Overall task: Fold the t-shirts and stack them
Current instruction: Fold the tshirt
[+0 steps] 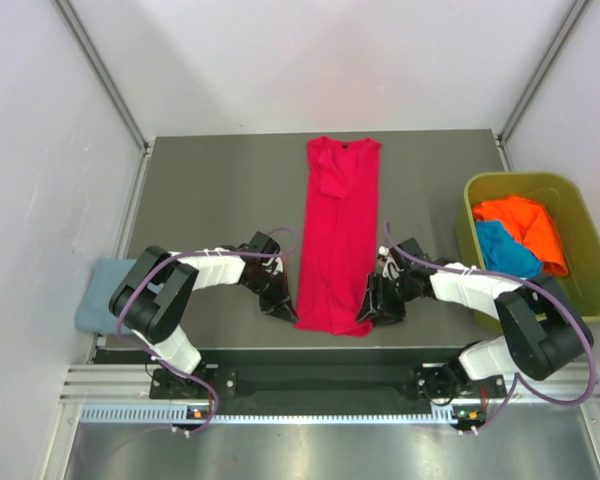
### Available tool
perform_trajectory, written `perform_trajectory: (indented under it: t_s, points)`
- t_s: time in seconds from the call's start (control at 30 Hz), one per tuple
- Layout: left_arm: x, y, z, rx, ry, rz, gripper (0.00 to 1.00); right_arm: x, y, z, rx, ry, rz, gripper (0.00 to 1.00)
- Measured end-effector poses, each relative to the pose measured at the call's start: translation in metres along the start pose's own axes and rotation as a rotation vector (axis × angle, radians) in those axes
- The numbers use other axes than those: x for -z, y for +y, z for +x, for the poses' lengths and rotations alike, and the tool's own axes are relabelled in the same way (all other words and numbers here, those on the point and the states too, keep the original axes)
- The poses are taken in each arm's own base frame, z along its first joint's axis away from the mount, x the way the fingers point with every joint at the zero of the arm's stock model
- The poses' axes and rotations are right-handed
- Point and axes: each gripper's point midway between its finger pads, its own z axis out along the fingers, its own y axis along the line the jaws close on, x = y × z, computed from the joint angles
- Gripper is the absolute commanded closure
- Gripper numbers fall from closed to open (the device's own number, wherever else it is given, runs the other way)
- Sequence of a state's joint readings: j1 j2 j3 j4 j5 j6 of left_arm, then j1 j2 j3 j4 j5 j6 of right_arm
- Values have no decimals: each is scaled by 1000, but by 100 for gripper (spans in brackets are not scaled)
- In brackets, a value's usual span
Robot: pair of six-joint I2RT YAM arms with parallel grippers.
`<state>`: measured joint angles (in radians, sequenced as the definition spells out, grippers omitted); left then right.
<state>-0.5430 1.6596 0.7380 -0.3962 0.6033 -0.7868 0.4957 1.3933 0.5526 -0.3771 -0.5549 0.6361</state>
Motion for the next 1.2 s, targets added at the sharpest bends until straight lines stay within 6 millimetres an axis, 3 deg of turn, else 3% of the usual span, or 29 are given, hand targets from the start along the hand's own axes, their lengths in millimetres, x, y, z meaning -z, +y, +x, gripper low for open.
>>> perform_trajectory:
  t_s: [0.27, 0.5, 0.7, 0.83, 1.0, 1.2]
  points:
    - [0, 0, -1, 0, -3, -4, 100, -2, 0, 4, -28, 6, -25, 55]
    - [1, 0, -1, 0, -6, -8, 100, -6, 3, 22, -31, 74, -43, 57]
    - [1, 0, -2, -3, -9, -9, 100, -10, -1, 30, -39, 106, -20, 82]
    - [1, 0, -2, -4, -12, -10, 100, -11, -4, 30, -41, 104, -4, 74]
    - [1, 0, -3, -6, -16, -12, 100, -7, -6, 26, -47, 87, -2, 73]
    - [1, 0, -3, -6, -16, -12, 100, 1, -22, 16, -26, 20, 65, 99]
